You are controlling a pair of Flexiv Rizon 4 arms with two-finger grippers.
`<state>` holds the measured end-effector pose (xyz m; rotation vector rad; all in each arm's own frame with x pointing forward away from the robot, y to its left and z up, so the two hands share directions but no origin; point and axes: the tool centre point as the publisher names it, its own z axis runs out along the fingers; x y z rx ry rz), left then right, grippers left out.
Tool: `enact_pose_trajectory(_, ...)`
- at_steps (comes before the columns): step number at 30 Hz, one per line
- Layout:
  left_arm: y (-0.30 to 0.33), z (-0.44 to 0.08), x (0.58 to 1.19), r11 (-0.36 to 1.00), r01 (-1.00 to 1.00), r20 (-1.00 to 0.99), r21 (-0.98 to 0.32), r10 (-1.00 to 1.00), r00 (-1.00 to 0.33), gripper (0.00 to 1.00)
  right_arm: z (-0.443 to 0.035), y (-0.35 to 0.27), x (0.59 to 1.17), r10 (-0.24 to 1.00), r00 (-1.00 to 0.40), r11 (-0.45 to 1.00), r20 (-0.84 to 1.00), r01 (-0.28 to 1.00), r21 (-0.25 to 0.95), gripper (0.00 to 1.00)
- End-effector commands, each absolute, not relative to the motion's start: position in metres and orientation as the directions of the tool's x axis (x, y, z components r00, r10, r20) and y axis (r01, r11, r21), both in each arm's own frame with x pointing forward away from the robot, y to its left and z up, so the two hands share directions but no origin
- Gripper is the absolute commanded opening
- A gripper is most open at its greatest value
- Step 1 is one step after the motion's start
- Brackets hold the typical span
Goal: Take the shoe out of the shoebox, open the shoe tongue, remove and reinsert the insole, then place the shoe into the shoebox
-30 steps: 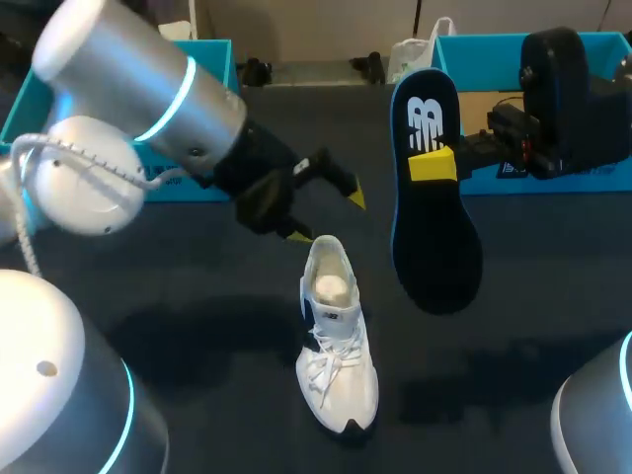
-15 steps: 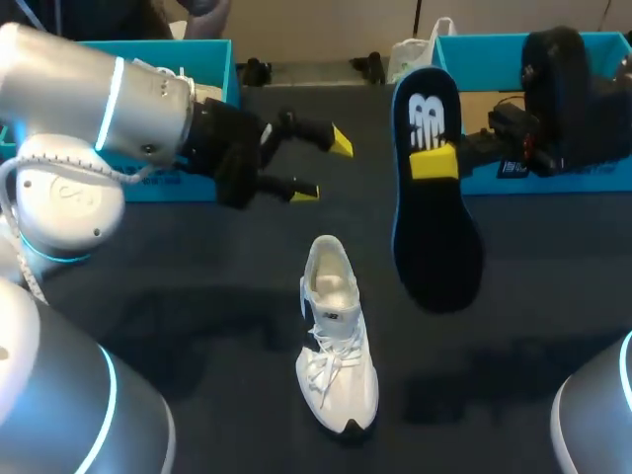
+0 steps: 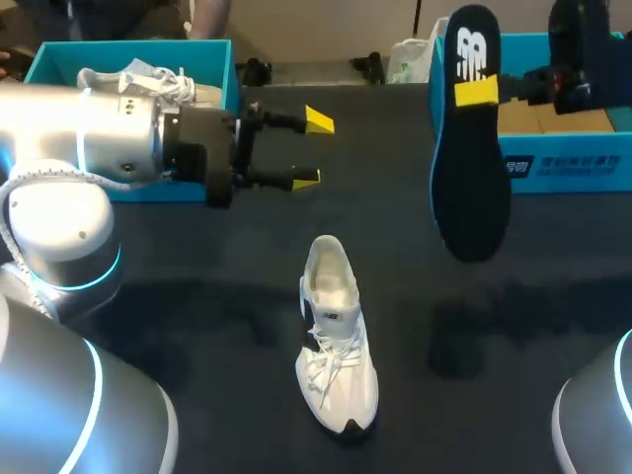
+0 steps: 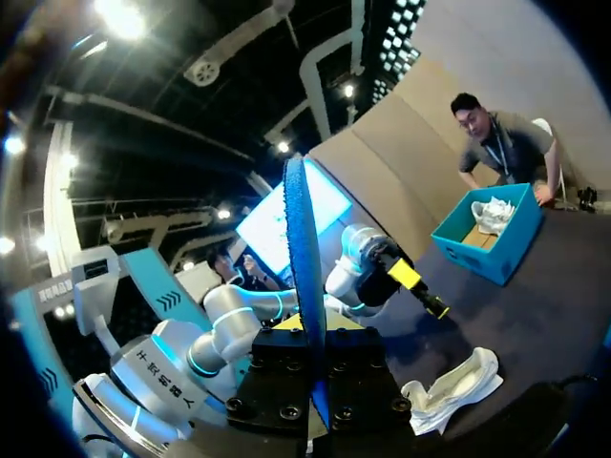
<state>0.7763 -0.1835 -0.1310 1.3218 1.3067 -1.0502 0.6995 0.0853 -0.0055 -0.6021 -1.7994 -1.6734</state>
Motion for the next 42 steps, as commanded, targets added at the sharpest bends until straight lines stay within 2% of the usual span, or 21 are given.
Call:
enact_pose_trajectory(1, -0.182, -0.135, 0.777, 0.038, 0.997, -0.995, 0.065, 0.081, 0.061, 1.0, -0.013, 0.09, 0.725, -0.136, -0.706, 0.155, 0.695, 0.678, 0.719, 0.0)
enact_pose_trajectory(8, -0.182, -0.135, 0.777, 0.038, 0.997, -0.995, 0.065, 0.081, 0.061, 1.0, -0.013, 0.09, 0.725, -0.136, -0.706, 0.155, 0.695, 0.678, 0.719, 0.0)
enact_pose_trajectory(10, -0.182, -0.135, 0.777, 0.038, 0.997, -0.995, 0.065, 0.081, 0.061, 1.0, -0.017, 0.093, 0.733, -0.181, -0.657, 0.124, 0.732, 0.723, 0.68, 0.0)
enact_pose_trajectory(15, -0.182, -0.135, 0.777, 0.038, 0.997, -0.995, 0.065, 0.081, 0.061, 1.0, -0.019, 0.099, 0.78, -0.158, -0.512, 0.145, 0.844, 0.834, 0.532, 0.0)
enact_pose_trajectory(20, -0.182, -0.135, 0.777, 0.038, 0.997, -0.995, 0.065, 0.081, 0.061, 1.0, -0.04, 0.105, 0.794, -0.138, -0.35, 0.165, 0.926, 0.914, 0.37, 0.0)
enact_pose_trajectory(32, -0.182, -0.135, 0.777, 0.038, 0.997, -0.995, 0.065, 0.081, 0.061, 1.0, -0.041, 0.108, 0.799, -0.139, -0.344, 0.157, 0.929, 0.918, 0.363, 0.0)
enact_pose_trajectory(33, -0.182, -0.135, 0.777, 0.038, 0.997, -0.995, 0.065, 0.081, 0.061, 1.0, -0.044, 0.116, 0.806, -0.135, -0.289, 0.175, 0.948, 0.935, 0.31, 0.0)
enact_pose_trajectory(42, -0.182, -0.135, 0.777, 0.038, 0.997, -0.995, 0.065, 0.081, 0.061, 1.0, -0.078, 0.15, 0.838, -0.105, -0.104, 0.15, 0.989, 0.981, 0.119, 0.0)
